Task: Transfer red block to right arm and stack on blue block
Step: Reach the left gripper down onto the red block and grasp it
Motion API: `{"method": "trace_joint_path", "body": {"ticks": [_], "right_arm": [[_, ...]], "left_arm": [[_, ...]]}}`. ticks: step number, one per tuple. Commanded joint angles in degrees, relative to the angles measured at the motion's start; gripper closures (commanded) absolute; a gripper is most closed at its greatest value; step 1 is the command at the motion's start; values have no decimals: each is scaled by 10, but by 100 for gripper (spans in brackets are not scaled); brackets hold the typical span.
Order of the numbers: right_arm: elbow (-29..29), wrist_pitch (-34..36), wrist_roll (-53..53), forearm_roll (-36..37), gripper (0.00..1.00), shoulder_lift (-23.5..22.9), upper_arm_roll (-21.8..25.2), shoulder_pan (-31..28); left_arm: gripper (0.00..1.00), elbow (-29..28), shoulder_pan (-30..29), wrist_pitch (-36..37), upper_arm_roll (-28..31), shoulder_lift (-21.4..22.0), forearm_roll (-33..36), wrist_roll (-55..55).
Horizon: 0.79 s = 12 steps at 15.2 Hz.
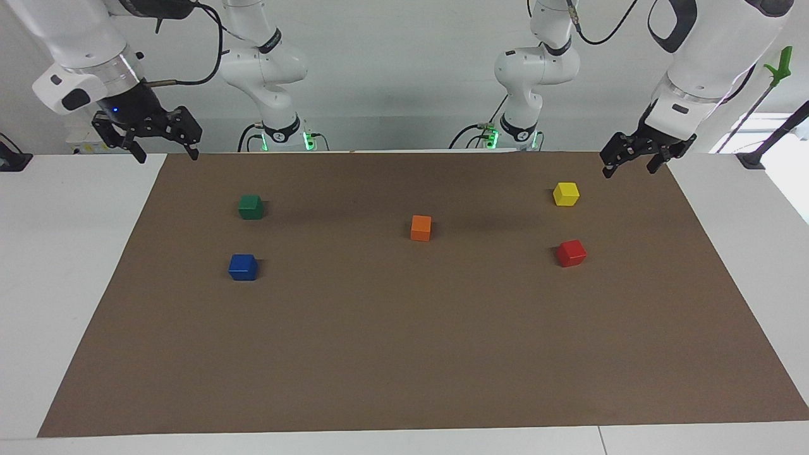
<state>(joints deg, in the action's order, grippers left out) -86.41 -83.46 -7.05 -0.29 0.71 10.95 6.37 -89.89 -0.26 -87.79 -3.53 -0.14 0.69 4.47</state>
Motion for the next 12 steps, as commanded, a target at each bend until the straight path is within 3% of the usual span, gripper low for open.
{"method": "trace_joint_path", "body": {"ticks": [1, 7, 10, 12], "right_arm": [[-11, -2, -16, 4, 0, 10, -4, -7], [-11, -2, -17, 4, 0, 10, -4, -7], [-11, 1, -17, 4, 0, 10, -4, -7], [-15, 1, -18, 3, 0, 11, -4, -7]], "left_arm": [[0, -15, -2, -9, -2, 12, -7, 4], [0, -41, 4, -50, -1, 20, -8, 11], [0, -169, -16, -181, 1, 58, -8, 4], [0, -220, -17, -237, 2, 53, -8, 2]]}}
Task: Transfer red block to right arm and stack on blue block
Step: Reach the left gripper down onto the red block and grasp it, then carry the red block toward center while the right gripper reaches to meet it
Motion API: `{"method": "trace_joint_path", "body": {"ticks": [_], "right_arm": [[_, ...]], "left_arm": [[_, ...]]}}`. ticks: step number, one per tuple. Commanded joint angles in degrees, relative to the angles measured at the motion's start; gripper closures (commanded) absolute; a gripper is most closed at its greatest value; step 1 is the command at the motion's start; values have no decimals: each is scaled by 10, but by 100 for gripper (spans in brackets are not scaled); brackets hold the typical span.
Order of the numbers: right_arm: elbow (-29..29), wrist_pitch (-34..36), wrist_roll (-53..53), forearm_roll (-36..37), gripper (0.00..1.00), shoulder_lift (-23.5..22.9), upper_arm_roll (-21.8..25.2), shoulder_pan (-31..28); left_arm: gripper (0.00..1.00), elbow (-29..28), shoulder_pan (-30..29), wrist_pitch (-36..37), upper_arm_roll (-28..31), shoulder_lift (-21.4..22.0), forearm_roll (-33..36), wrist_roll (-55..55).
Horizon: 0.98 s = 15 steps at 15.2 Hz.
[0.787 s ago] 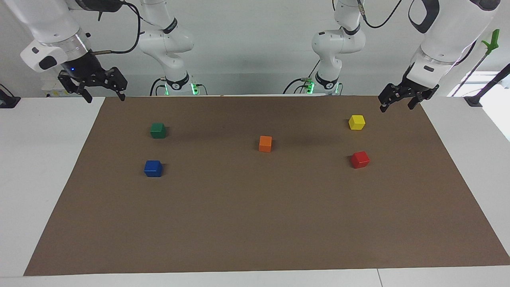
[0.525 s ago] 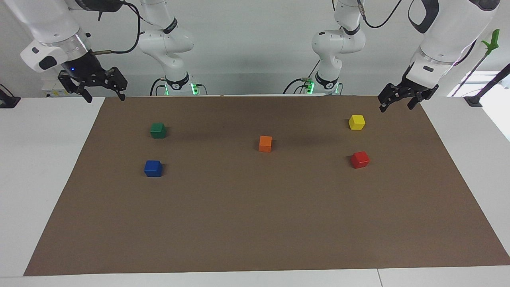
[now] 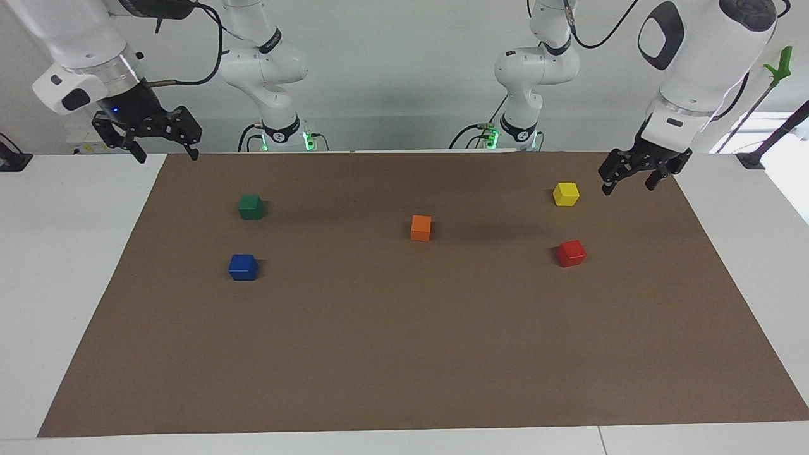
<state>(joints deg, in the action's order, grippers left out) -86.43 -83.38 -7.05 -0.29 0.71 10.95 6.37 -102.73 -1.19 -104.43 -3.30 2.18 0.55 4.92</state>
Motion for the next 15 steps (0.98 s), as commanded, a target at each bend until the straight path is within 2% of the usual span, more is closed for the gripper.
{"method": "trace_joint_path", "body": {"ticks": [1, 3, 7, 10, 15], "right_arm": [[-29, -5, -22, 3, 0, 16, -4, -7], [-82, -26, -31, -1, 0, 43, -4, -7], [-246, -139, -31, -84, 0, 123, -2, -14], [-280, -157, -44, -176, 0, 130, -2, -19], [-348, -158, -175, -412, 0, 126, -1, -66]], "left_arm": [[0, -100, -7, -93, -1, 18, -6, -4], [0, -104, -4, -116, 0, -20, -6, 2], [0, -180, -6, -239, 0, -52, -6, 3], [0, -216, -5, -302, 0, -72, -6, 4], [0, -251, -2, -357, 0, -94, -6, 18]]}}
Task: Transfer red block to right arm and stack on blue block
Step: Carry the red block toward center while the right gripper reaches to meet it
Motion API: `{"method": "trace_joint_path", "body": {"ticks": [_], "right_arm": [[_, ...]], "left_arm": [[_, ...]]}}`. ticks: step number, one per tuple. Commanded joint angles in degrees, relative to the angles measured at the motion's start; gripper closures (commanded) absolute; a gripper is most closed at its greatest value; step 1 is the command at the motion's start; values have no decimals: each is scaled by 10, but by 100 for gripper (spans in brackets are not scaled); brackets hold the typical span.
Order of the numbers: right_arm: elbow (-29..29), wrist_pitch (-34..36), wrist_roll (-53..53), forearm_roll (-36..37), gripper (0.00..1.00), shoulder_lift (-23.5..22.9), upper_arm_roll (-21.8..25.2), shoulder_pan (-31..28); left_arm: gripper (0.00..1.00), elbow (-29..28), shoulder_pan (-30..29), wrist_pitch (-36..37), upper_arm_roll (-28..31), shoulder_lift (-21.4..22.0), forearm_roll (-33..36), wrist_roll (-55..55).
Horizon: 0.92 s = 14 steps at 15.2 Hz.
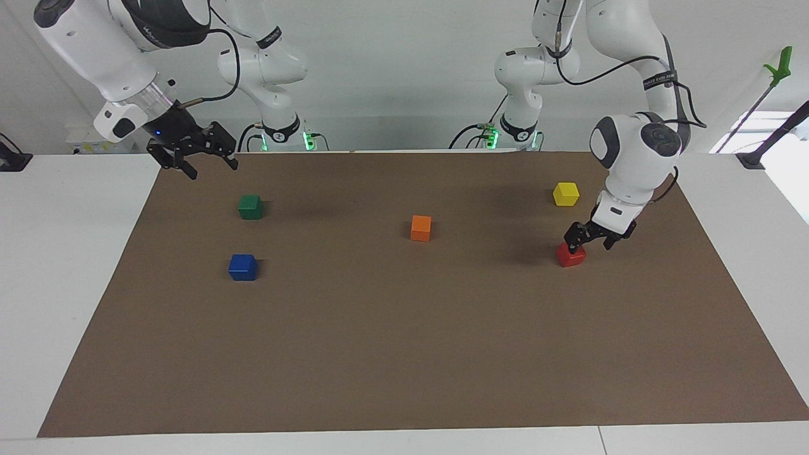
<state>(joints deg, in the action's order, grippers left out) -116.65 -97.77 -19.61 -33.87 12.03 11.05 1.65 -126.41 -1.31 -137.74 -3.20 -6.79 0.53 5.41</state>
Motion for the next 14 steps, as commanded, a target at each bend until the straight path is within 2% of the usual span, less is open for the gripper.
{"method": "trace_joint_path", "body": {"ticks": [1, 5, 6, 7, 8, 11, 14], "right_arm": [[-59, -14, -63, -118, 0, 13, -2, -22], [-111, -11, -180, -289, 0, -23, -2, -29], [-114, -5, -193, -317, 0, -35, -2, -29], [-115, 6, -201, -340, 0, -42, -2, -27], [-118, 29, -206, -366, 0, -52, -3, -27], [-134, 93, -272, -442, 0, -93, -3, -27], [-147, 205, -304, -535, 0, -146, -3, -27]], "left_arm": [[0, -16, 0, -25, -1, -10, -6, 20], [0, -31, 1, -31, -2, -10, -6, 26], [16, -31, 3, -36, -2, -12, -6, 35], [63, -29, 4, -31, -2, -12, -6, 58], [100, -28, 4, -26, -3, -12, -6, 84], [100, -7, 23, 32, -5, -7, -6, 109], [100, 96, 73, 193, -6, 5, -9, 243]]}}
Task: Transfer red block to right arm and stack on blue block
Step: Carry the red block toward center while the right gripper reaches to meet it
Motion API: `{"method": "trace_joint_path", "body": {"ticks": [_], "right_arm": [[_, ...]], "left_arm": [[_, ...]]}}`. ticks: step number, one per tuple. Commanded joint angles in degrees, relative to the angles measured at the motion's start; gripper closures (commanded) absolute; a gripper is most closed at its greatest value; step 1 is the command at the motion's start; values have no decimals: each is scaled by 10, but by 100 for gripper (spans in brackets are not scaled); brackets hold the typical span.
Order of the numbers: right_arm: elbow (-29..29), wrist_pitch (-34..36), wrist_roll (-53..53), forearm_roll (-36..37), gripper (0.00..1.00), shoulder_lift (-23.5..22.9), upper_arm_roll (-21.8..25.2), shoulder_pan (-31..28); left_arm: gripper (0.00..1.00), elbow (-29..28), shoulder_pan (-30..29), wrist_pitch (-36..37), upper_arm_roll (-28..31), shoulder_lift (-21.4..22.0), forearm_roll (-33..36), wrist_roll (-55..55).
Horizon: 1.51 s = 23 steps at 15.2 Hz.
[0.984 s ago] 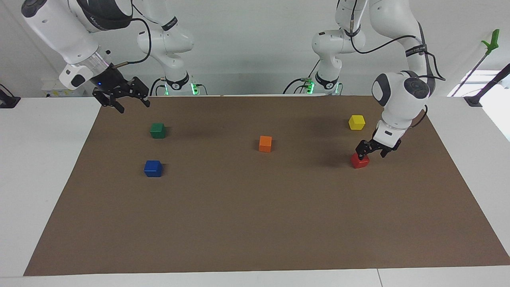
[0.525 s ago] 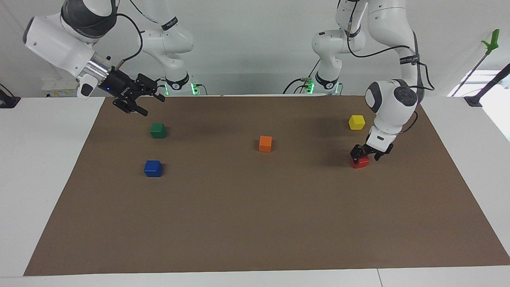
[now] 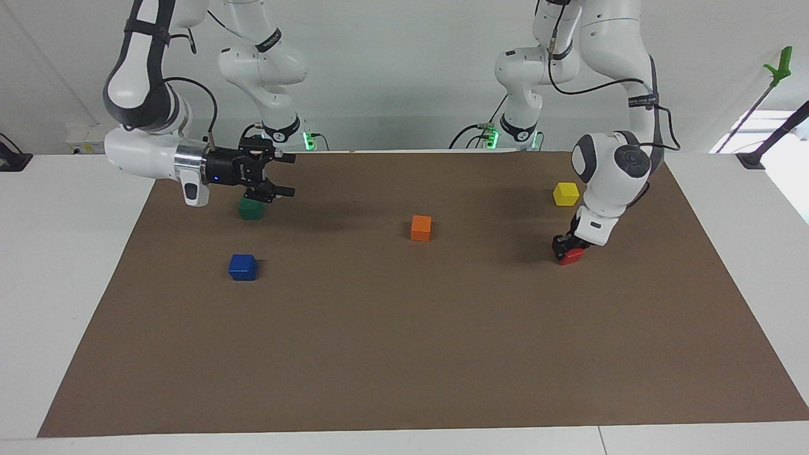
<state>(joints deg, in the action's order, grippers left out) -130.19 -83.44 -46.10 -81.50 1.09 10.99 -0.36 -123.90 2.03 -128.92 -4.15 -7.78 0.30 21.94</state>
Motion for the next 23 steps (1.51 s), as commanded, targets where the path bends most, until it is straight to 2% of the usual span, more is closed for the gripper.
{"method": "trace_joint_path", "body": {"ticks": [1, 3, 4, 7, 10, 12, 14, 16, 19, 23], "right_arm": [[-11, 104, -69, -82, 0, -71, -3, -6], [-11, 161, -84, -122, 0, -101, -4, -1], [-11, 193, -84, -138, 0, -115, -4, 7], [-14, 257, -84, -170, 0, -140, -5, 22], [-27, 307, -82, -219, 0, -159, -5, 58], [-28, 319, -82, -234, 0, -173, -5, 76], [-33, 332, -82, -244, 0, -181, -7, 91], [-43, 368, -82, -297, 0, -200, -22, 111], [-45, 390, -81, -327, 0, -207, -30, 130], [-56, 410, -84, -359, 0, -215, -56, 147]], "left_arm": [[100, 115, 60, 161, 4, 15, -24, 116], [100, 189, 82, 234, 4, 24, -96, 192], [100, 209, 88, 257, 3, 36, -125, 231], [100, 214, 100, 274, -26, 93, -196, 365], [100, 222, 100, 272, -67, 117, -275, 565], [100, 234, 100, 258, -110, 128, -311, 689], [100, 232, 100, 208, -160, 131, -313, 800], [100, 226, 100, 174, -204, 133, -313, 898], [100, 209, 101, 114, -244, 138, -324, 920], [100, 156, 138, 53, -249, 166, -334, 930]]}}
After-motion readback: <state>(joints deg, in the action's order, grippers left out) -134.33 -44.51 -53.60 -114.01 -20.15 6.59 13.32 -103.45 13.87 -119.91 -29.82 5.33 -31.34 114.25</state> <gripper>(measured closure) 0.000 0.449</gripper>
